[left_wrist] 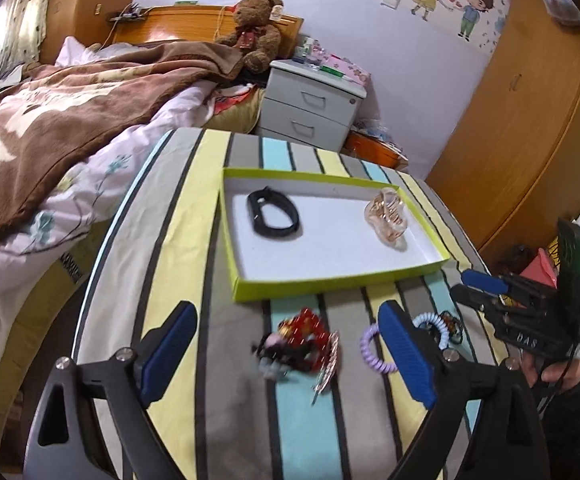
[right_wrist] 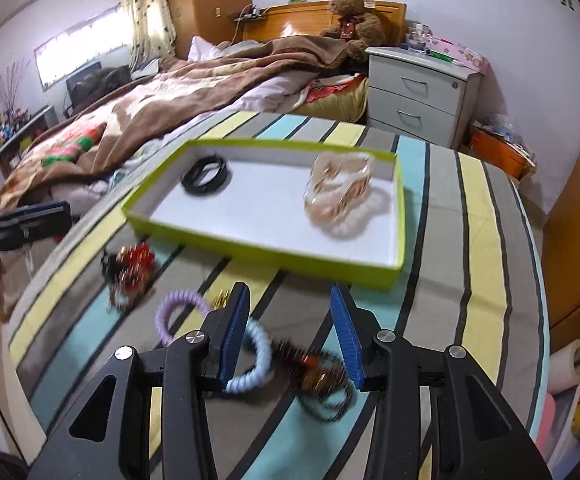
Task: Organize jewelry
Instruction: 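Close the right tool on the blue coil hair tie while the left tool withdraws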
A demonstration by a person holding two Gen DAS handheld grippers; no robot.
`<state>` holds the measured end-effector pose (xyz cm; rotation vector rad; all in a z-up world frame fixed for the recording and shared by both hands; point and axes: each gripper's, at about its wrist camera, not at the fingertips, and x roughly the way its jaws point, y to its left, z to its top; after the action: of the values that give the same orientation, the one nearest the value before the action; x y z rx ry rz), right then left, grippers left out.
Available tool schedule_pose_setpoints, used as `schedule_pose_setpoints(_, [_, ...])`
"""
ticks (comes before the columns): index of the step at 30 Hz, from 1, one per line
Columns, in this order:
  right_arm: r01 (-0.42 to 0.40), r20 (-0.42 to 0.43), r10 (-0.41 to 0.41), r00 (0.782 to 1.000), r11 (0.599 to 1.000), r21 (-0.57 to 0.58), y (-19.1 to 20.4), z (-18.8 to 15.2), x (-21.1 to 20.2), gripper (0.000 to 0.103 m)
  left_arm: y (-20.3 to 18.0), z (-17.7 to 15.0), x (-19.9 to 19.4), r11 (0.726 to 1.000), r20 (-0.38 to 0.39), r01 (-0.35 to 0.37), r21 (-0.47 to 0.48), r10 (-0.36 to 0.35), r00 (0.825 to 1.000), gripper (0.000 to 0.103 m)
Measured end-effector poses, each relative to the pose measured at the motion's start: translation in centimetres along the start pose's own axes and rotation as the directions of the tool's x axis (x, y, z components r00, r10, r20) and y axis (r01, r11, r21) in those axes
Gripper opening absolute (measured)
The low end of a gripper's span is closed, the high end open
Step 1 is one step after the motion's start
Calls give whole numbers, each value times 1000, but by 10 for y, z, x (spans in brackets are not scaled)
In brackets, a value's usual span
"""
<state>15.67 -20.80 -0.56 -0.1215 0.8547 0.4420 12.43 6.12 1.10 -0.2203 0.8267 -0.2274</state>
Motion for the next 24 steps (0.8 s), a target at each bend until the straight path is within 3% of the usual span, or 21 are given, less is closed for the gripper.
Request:
schedule_pose_setpoints(11, [20, -35, -22, 999, 999, -51, 18, -22, 9, 43, 11, -36, -8, 1000, -11, -18, -9, 18, 1000, 93])
schedule_pose_setpoints(21, [-9, -101, -4, 995, 991, -131, 26, -19, 34, 43, 3, -50, -1, 1000, -51, 26, 7, -26, 998, 93])
schedule_pose_setpoints(22, [-12, -105, -3, 994, 990, -140, 27, -19, 35, 42, 2, -50, 0, 1000, -53, 28, 8, -28, 998, 93])
schedule_pose_setpoints(24, [-3, -108, -15, 994, 986, -166, 30, -20, 37, 30, -1, -51, 1, 999, -57, 36, 16, -35, 998, 93])
